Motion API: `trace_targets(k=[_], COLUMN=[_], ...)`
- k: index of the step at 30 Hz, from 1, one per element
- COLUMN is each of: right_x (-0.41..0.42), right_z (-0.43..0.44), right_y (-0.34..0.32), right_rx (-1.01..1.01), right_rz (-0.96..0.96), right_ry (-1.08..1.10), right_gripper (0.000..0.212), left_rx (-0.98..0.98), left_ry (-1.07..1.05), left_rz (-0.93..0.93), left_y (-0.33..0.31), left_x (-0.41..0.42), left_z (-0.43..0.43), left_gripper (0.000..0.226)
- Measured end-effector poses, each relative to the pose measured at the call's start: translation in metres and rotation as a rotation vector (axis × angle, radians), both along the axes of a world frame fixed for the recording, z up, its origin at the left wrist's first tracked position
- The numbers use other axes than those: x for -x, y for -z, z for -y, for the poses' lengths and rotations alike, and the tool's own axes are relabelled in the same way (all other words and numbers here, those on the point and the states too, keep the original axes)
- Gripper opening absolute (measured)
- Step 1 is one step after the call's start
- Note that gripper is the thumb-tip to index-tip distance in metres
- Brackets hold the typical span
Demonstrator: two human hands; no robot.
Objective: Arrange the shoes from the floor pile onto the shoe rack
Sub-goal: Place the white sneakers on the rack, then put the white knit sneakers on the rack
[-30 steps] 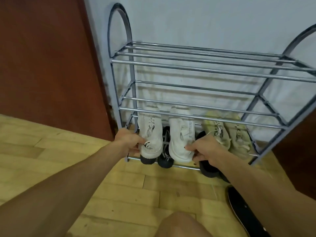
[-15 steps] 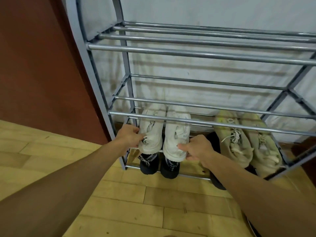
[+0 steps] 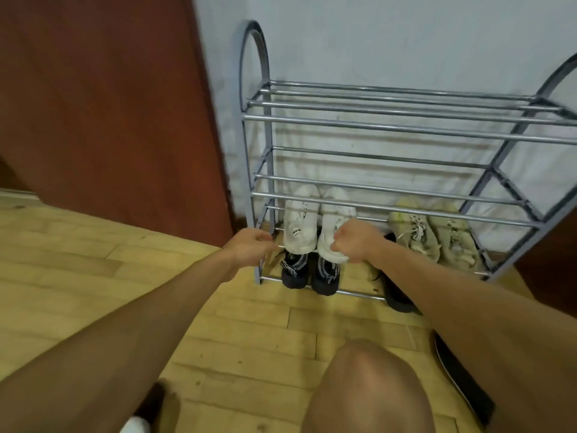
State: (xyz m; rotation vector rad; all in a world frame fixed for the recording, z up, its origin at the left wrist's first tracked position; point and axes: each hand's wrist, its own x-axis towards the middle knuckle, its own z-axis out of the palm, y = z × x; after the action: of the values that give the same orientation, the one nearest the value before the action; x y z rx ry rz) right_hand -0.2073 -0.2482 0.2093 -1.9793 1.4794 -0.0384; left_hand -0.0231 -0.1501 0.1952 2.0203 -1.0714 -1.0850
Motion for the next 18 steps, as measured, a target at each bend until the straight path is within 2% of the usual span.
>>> trace_targets(k=[4,8,10,13,15,18], right_x=[-0.022,-0.049,-0.062,-0.081,-0.091,-0.098], right_z=[-0.063,-0.129,-0.161,-0.208,-0.238,-0.279], right_y=[-0.032,-0.035,-0.026,-0.002,0.017,0.047], right_rx=[0.006,-0.019,-0.068,-0.126,-0.191,-0.268], right_rz=[-0.017,-0.010,-0.004,-0.026,-0.008,0.016], right_ry=[-0.161,-0.264,-0.296,-0.353,-0.380,-0.399], right_gripper=[0.027,0.020,0.014,0.028,0.029,0.025], left_rx=[0.021,-0.007,-0.035,-0.088,-0.128,-0.169], left_ry=[0.034,-0.011,-0.053,-0.133,-0.196,-0.297], left_rz=[0.045,0.053,0.058,0.044,0.024,-0.036], left_y=[-0.029,-0.029,-0.019,0.005,0.027,0.062], left_x=[-0.003,-0.009,-0.013,-0.016,-0.017,-0.013], left_z=[-0.072,-0.150,-0.189,-0.249,-0.285,-0.333], left_gripper=[0.038,0.036,0.036,0.038,0.037,0.019])
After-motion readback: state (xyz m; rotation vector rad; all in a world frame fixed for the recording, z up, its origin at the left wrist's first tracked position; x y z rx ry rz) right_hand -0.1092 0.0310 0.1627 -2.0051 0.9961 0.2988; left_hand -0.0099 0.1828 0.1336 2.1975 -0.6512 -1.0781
